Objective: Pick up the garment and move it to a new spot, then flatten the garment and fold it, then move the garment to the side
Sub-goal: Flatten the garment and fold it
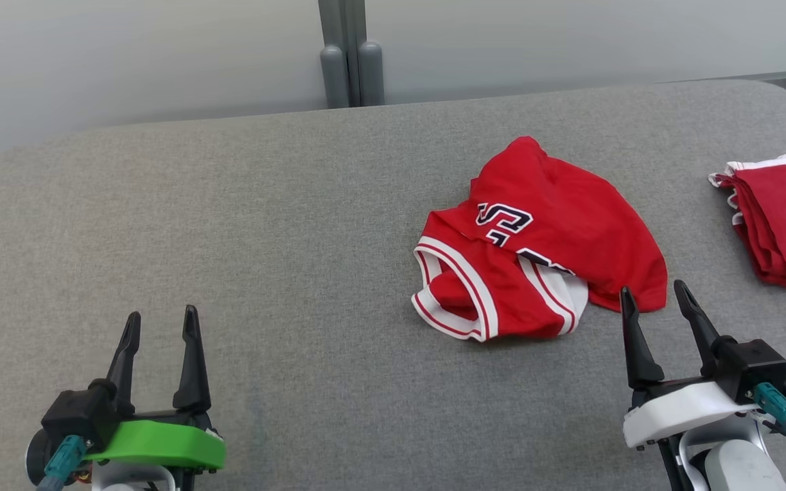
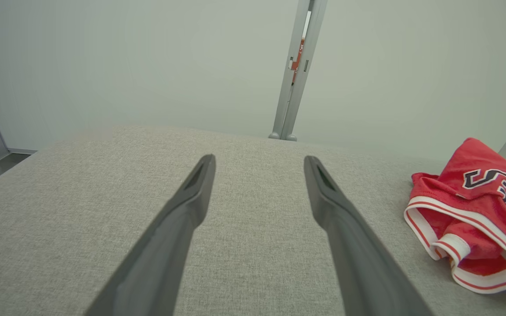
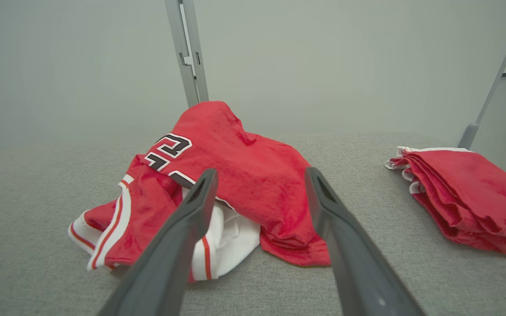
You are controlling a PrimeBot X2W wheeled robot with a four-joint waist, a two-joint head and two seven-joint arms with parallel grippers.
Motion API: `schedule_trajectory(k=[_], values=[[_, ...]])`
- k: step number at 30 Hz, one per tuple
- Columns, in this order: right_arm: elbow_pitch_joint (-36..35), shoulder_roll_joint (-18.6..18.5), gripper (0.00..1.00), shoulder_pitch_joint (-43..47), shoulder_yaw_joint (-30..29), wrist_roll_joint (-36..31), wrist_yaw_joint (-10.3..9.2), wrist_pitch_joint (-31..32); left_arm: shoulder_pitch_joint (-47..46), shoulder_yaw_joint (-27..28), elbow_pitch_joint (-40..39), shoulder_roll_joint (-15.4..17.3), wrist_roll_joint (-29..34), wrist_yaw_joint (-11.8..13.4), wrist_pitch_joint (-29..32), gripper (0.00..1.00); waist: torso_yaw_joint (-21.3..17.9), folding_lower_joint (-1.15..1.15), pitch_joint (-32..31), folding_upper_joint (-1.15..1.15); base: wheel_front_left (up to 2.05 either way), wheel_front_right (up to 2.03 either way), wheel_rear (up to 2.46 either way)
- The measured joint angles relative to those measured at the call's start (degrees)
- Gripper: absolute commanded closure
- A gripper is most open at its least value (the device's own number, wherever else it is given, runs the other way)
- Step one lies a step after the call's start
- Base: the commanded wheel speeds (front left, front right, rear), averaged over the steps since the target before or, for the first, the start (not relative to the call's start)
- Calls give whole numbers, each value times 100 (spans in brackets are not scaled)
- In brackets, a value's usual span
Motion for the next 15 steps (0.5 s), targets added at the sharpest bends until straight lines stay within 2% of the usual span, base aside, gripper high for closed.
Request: schedule_trajectory(k=[6,9,15], values=[[-41,7,0,-55,47,0,0,0,-215,-464,189,0,-219,0,0,0,-146,0,89,0,0,0,0],[-64,15,0,-120,83,0,0,0,-455,-1031,510,32,-404,0,-1,0,-275,0,143,0,0,0,0],[-57,53,0,-249,202,19,0,0,-1064,-2616,1047,194,-1002,-1,97,0,-662,0,294,0,0,0,0]])
